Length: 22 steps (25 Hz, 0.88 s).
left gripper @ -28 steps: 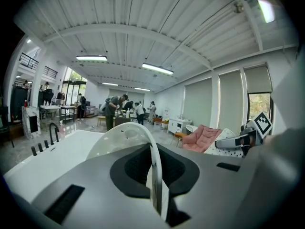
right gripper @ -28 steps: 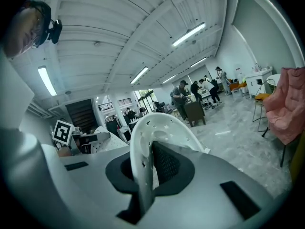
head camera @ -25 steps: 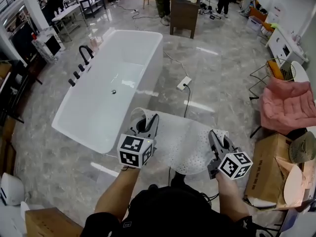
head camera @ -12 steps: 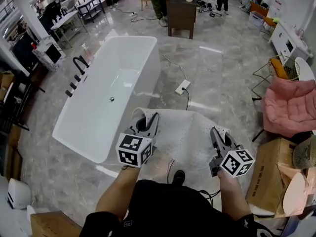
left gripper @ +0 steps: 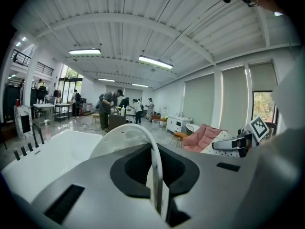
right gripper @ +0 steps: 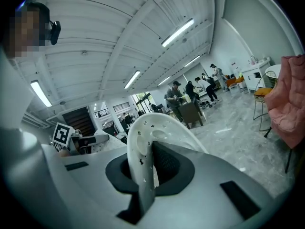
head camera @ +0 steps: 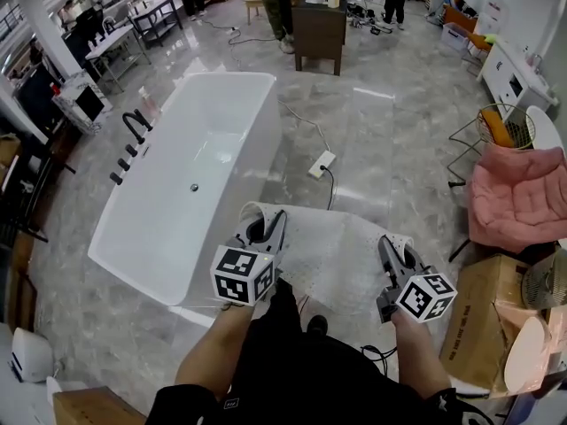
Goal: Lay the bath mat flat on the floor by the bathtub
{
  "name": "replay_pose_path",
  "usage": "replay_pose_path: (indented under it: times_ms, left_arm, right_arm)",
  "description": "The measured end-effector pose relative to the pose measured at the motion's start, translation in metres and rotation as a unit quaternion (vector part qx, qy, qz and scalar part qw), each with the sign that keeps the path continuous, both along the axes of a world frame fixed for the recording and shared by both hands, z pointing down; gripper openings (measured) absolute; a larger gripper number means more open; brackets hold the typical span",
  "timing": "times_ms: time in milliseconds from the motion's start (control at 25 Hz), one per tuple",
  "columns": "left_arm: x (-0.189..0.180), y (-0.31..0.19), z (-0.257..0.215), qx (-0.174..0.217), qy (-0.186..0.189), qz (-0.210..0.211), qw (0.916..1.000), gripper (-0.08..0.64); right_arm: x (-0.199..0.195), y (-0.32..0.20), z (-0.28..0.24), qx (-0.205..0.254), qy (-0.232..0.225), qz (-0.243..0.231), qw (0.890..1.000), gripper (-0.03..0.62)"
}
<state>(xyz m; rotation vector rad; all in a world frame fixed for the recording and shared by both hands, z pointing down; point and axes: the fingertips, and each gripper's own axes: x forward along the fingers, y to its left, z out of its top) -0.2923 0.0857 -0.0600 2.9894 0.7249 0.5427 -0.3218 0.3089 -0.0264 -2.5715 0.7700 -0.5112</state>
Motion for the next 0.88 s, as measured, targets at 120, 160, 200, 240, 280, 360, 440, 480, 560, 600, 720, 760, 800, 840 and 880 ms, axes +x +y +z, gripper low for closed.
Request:
replay_pose_path:
  times_ms: [120,160,200,240,280,360,440,480,560,600,720,760,800,840,880]
  left_arm:
    - [0.023,-0.008,0.005,-0.003,-0.001,-0.004,1.0,0.02]
    - [0.033,-0.012,0.006,-0.004,-0.001,-0.005,1.0,0.02]
    - [0.043,-0.016,0.007,-0.007,-0.001,-0.006,1.0,0.02]
    - [0.054,-0.02,0.008,-0.01,0.0,-0.007,0.9999,0.02]
    - [0.066,-0.024,0.009,-0.012,0.0,-0.007,0.9999,0.02]
    - [0.093,-0.03,0.011,-0.015,0.002,-0.005,0.9999,0.02]
    - [0.121,-0.036,0.013,-0.017,0.002,-0.002,0.9999,0.02]
    - [0.135,-0.039,0.014,-0.018,0.001,0.0,0.9998,0.02]
    - [0.164,-0.049,0.016,-0.021,-0.002,0.003,0.9998,0.02]
    - [0.178,-0.055,0.017,-0.023,-0.003,0.003,0.9997,0.02]
    - [0.221,-0.074,0.016,-0.03,-0.006,0.005,0.9995,0.02]
    - [0.234,-0.08,0.015,-0.032,-0.006,0.005,0.9995,0.02]
    - [0.247,-0.086,0.015,-0.034,-0.006,0.005,0.9994,0.02]
    - [0.257,-0.091,0.015,-0.037,-0.007,0.005,0.9993,0.02]
    - [0.267,-0.095,0.015,-0.038,-0.007,0.006,0.9992,0.02]
  right_arm:
    - [0.021,-0.006,0.002,-0.004,-0.003,0.0,1.0,0.025]
    - [0.03,-0.009,0.001,-0.005,-0.003,-0.001,1.0,0.026]
    - [0.038,-0.012,0.001,-0.007,-0.003,-0.002,1.0,0.026]
    - [0.047,-0.015,0.002,-0.009,-0.003,-0.001,1.0,0.026]
    - [0.058,-0.017,0.002,-0.012,-0.003,0.0,1.0,0.025]
    - [0.085,-0.021,0.001,-0.018,-0.004,0.005,1.0,0.025]
    - [0.114,-0.028,0.0,-0.024,-0.005,0.006,1.0,0.026]
    - [0.129,-0.033,-0.001,-0.027,-0.005,0.005,1.0,0.026]
    - [0.159,-0.045,-0.004,-0.033,-0.004,0.003,0.999,0.025]
    - [0.173,-0.051,-0.006,-0.035,-0.004,0.002,0.999,0.025]
    - [0.215,-0.071,-0.009,-0.041,-0.007,0.003,0.999,0.025]
    - [0.228,-0.077,-0.01,-0.044,-0.009,0.003,0.999,0.025]
    - [0.24,-0.083,-0.01,-0.046,-0.01,0.004,0.999,0.025]
    - [0.251,-0.088,-0.011,-0.048,-0.01,0.004,0.999,0.025]
    - [0.261,-0.094,-0.011,-0.049,-0.01,0.004,0.999,0.025]
